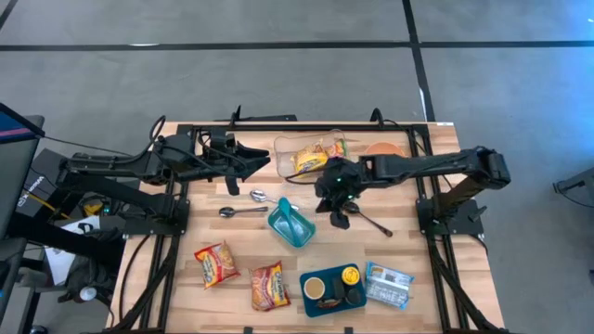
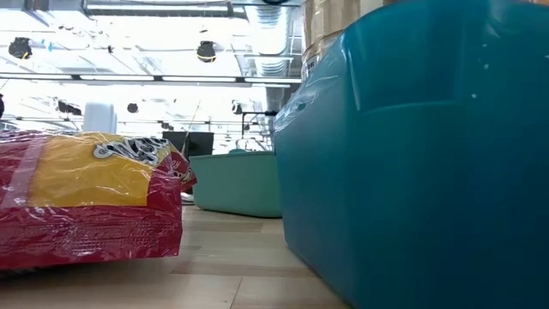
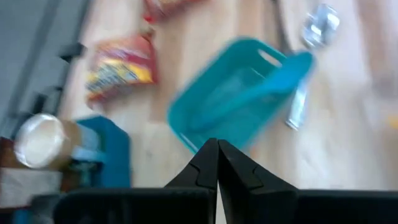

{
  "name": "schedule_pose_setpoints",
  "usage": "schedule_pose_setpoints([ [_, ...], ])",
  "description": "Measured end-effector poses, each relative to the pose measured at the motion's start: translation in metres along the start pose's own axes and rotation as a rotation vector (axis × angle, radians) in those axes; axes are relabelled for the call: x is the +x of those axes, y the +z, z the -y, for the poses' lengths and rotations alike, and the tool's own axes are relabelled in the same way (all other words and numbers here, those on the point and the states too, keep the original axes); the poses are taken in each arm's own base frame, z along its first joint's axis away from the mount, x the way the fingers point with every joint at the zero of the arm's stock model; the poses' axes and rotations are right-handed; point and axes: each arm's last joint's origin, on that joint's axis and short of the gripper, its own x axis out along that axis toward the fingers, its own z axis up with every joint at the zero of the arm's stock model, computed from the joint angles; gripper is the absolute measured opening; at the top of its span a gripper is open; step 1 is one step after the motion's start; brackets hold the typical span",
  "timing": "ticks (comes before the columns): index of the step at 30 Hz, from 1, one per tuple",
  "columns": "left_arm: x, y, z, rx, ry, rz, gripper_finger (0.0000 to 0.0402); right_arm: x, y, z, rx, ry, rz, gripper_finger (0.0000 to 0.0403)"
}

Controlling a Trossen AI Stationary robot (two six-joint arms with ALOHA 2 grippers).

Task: Pick & Place Food Item
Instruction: Put the right black spoon into the green bin

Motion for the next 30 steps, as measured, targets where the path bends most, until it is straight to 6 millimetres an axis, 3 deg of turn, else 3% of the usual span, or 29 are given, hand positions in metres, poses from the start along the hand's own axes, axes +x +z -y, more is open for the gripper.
schedule_pose_setpoints([
  [8,0.000,0.000,0.000,0.000,-0.001,0.000,0.0123,-0.027,-0.017,0.000,0.006,-0.178,-0.131,0.0001],
  [15,0.000,0.000,0.000,0.000,-0.002,0.000,0.0123,-0.047,-0.040,0.005,0.060,-0.222,-0.109,0.0000],
  [22,0.000,0.000,0.000,-0.001,-0.002,0.000,0.0123,-0.053,-0.085,0.018,0.216,-0.265,-0.133,0.0000],
  [30,0.000,0.000,0.000,0.000,-0.005,-0.002,0.0123,-0.045,-0.119,0.029,0.335,-0.299,-0.199,0.0000],
])
